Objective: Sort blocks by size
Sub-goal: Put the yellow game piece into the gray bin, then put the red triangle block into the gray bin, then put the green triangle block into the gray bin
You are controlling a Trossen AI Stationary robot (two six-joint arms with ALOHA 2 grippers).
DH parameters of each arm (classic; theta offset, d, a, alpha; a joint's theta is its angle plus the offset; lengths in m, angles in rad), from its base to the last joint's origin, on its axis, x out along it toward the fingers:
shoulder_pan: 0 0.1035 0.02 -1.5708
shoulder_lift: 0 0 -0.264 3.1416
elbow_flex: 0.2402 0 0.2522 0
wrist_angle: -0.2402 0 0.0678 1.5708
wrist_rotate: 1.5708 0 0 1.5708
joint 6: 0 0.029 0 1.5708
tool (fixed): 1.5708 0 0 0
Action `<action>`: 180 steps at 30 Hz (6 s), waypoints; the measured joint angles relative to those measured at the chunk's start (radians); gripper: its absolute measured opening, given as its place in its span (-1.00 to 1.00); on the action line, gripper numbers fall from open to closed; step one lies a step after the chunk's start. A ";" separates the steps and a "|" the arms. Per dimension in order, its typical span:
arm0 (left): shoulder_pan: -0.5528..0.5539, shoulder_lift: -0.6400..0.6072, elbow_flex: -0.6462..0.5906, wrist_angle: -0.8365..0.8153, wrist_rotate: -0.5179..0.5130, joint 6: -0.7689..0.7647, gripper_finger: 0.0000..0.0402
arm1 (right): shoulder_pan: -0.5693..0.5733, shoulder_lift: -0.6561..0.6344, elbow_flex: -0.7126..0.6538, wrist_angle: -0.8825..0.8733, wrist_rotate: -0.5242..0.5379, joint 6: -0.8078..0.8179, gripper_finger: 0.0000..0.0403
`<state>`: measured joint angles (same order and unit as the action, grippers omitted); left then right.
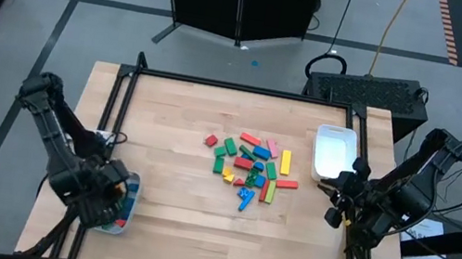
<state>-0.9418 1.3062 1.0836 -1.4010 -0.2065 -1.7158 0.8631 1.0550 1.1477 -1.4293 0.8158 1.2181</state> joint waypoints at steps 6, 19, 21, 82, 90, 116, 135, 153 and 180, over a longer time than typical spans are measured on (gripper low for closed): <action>-0.051 0.001 0.000 -0.008 0.030 -0.094 -0.19 | 0.000 0.000 0.000 0.024 -0.003 0.004 -0.66; 0.096 0.001 0.000 -0.082 -0.266 -0.191 0.68 | 0.000 0.000 0.000 0.034 0.006 0.001 -0.66; 0.182 0.001 0.000 -0.082 -0.443 -0.189 0.69 | 0.000 0.000 0.000 0.034 0.026 0.001 -0.66; 1.236 0.497 -0.161 1.193 0.136 1.260 0.29 | 0.000 0.000 0.000 0.002 0.045 0.020 -0.66; 1.228 0.497 -0.163 1.201 0.075 1.251 -0.40 | 0.000 0.000 0.000 0.002 0.046 0.020 -0.66; 0.428 -0.212 -0.165 0.144 0.180 0.344 -0.40 | 0.000 0.000 0.000 0.004 0.050 0.026 -0.66; 0.185 -0.213 -0.165 0.117 0.329 -0.005 0.55 | 0.000 0.000 0.000 0.028 0.048 0.027 -0.66; 0.839 -0.045 -0.164 0.784 -0.266 0.855 0.59 | 0.000 0.000 0.000 0.034 0.050 0.027 -0.66; 1.130 0.443 -0.164 1.328 0.124 1.418 0.59 | 0.000 0.000 0.000 0.021 0.050 0.027 -0.66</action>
<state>0.1884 1.7488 0.9192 -0.0731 -0.0828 -0.2977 0.8627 1.0554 1.1473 -1.4079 0.8660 1.2449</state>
